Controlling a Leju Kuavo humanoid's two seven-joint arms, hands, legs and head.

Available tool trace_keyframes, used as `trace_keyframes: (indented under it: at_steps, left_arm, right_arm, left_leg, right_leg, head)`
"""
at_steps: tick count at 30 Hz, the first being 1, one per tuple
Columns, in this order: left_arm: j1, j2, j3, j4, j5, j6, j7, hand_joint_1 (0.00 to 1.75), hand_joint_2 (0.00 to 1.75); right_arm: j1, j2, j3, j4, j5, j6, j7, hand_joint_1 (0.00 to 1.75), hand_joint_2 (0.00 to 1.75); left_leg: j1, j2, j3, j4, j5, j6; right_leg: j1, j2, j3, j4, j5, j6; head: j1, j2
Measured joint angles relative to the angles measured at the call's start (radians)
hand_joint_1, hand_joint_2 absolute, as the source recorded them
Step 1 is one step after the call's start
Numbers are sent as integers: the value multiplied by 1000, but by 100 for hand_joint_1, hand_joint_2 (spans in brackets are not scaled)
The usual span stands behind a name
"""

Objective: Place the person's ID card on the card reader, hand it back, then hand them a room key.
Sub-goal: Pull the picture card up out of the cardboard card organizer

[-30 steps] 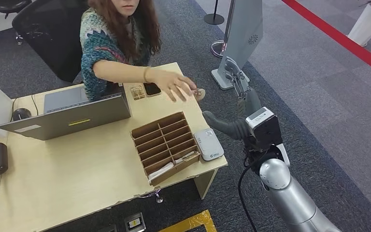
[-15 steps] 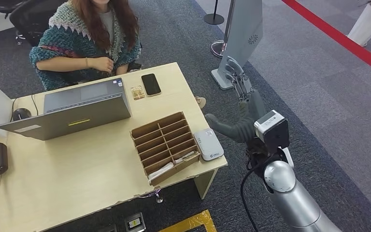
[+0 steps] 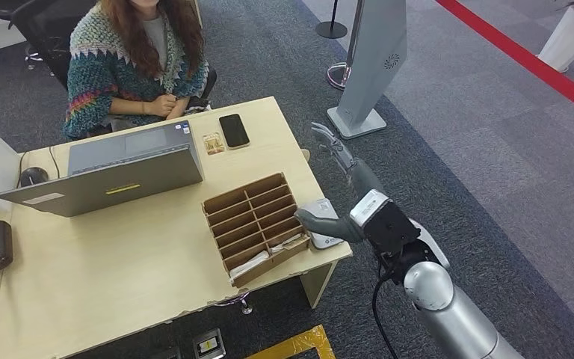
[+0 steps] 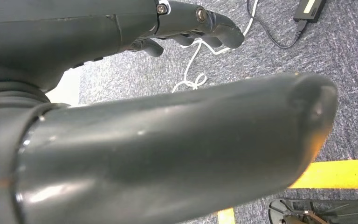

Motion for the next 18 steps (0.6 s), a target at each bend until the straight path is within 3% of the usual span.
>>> trace_keyframes:
  at_steps: [8, 14, 18]
  left_arm:
    - [0, 0, 0, 0, -1, -1, 0, 0, 0]
    - [-7, 3, 0, 0, -13, -10, -1, 0, 0]
    - [-8, 3, 0, 0, -17, -10, -1, 0, 0]
  right_arm:
    - [0, -7, 21, -1, 60, 13, 41, 0, 175]
    - [-18, -75, 195, 18, 450, 46, 250, 0, 175]
    - [-29, -87, 239, 37, 532, 66, 272, 0, 175]
  left_leg:
    - [0, 0, 0, 0, 0, 0]
    - [0, 0, 0, 0, 0, 0]
    - [0, 0, 0, 0, 0, 0]
  right_leg:
    - [0, 0, 0, 0, 0, 0]
    - [0, 0, 0, 0, 0, 0]
    - [0, 0, 0, 0, 0, 0]
  head:
    - [0, 0]
    - [0, 0]
    - [0, 0]
